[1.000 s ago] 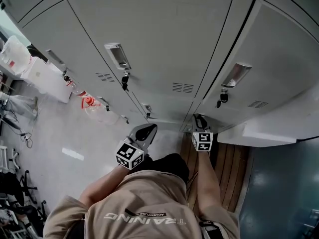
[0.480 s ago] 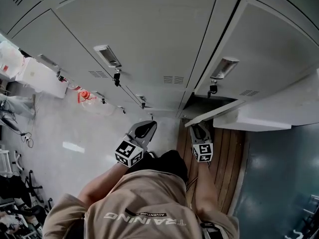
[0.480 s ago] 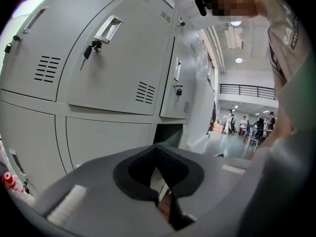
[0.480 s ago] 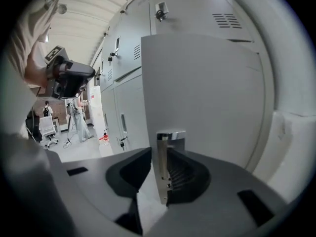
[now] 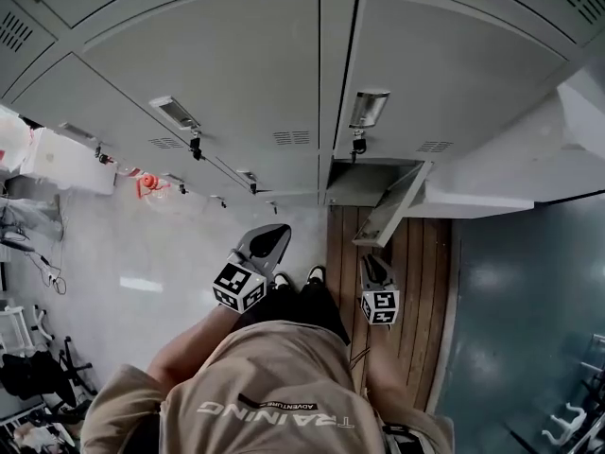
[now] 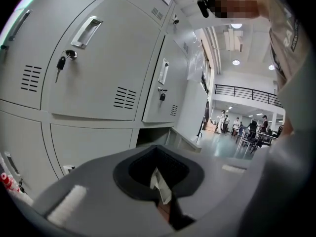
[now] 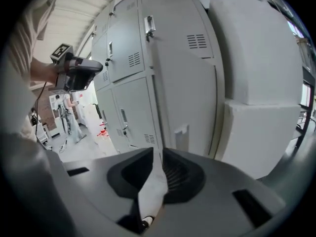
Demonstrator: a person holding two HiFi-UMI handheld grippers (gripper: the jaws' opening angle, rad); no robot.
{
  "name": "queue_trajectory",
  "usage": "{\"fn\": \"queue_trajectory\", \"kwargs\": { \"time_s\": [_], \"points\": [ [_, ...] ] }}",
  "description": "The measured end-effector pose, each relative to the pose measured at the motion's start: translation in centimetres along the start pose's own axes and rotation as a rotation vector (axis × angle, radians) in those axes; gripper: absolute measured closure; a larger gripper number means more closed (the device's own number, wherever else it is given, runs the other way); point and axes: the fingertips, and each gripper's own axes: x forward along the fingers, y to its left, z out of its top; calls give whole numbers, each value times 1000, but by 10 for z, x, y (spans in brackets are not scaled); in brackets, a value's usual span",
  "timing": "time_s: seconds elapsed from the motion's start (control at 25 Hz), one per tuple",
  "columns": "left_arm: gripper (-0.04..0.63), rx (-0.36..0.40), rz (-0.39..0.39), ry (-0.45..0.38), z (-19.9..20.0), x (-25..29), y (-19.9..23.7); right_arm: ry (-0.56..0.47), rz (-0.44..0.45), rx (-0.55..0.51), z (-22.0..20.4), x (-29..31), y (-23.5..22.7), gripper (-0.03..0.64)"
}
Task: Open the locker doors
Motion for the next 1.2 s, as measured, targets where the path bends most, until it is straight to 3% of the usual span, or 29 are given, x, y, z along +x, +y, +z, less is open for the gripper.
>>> {"fn": "queue_trajectory", "kwargs": {
  "time_s": [0.2, 0.52, 0.68, 0.84, 1.0, 1.2],
  "points": [
    [588, 10, 22, -35, 23, 0, -4, -35, 90, -10, 22, 18, 44, 555],
    [588, 22, 88, -116, 26, -44, 9, -231, 111, -106, 104, 3, 83, 560],
    [588, -3, 81, -142, 10, -102, -2, -294, 89, -178, 129, -35, 125, 595],
    [588, 36, 53, -150, -16, -183, -13, -343, 76, -207, 133, -79, 200, 607],
    [588, 73, 22, -151, -45, -262, -33, -368, 29, -164, 114, -138, 273, 606],
    [588, 28, 19, -136, -76, -324, -48, -350, -52, -78, 94, -199, 315, 607]
  ]
}}
